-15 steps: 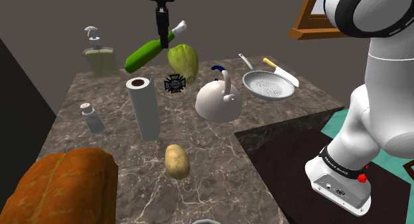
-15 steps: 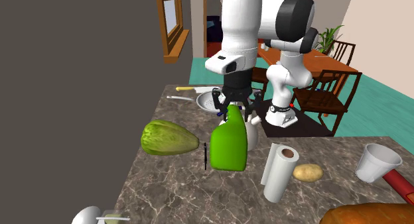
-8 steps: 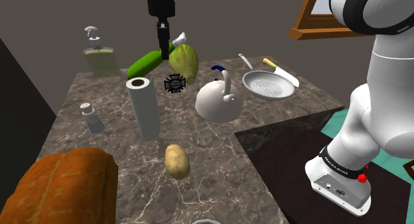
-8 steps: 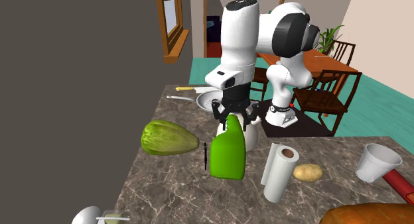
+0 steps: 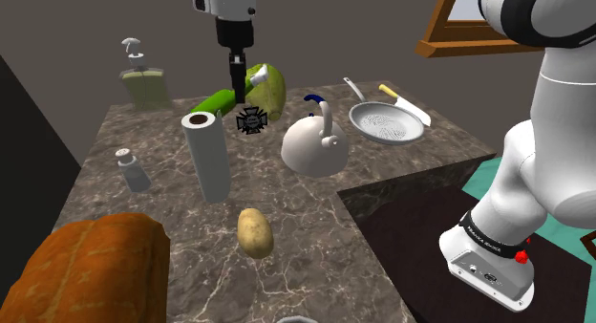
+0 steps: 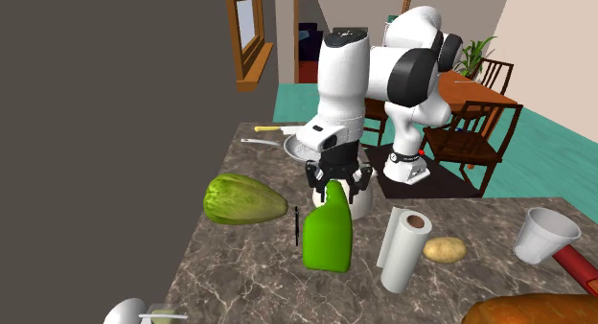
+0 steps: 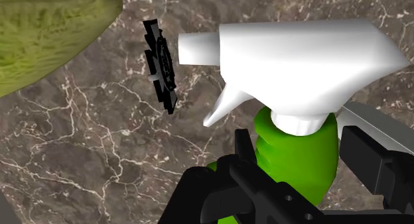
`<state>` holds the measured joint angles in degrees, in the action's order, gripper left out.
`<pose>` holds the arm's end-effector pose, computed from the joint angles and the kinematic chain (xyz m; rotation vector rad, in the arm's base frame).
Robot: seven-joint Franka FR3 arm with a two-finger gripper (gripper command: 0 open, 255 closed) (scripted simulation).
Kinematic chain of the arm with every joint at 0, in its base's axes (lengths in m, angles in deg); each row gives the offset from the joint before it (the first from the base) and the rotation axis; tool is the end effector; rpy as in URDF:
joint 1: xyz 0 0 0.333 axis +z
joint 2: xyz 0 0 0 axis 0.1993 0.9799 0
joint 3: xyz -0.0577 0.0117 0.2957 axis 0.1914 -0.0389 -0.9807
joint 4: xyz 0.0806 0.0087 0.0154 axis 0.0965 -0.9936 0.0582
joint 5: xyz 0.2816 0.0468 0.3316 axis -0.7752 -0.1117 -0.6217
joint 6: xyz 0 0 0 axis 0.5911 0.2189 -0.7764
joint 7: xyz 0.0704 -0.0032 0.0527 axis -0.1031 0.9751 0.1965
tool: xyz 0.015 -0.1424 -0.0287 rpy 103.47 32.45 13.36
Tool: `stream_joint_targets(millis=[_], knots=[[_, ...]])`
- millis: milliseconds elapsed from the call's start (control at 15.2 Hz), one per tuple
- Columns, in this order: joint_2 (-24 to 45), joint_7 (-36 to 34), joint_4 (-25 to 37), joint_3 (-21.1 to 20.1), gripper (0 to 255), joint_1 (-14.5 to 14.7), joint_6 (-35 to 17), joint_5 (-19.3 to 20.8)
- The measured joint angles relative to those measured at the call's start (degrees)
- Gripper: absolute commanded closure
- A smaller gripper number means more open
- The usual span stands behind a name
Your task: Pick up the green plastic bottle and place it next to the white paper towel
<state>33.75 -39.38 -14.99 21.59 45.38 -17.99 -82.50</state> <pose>0.6136 0.3689 0.4428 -2.6704 -1.5633 0.0087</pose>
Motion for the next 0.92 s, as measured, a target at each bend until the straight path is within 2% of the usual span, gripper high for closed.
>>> stream_joint_targets(millis=[924], knots=[[0.6, 0.4, -9.8, -0.1, 255, 0.3, -10.4, -0.2]])
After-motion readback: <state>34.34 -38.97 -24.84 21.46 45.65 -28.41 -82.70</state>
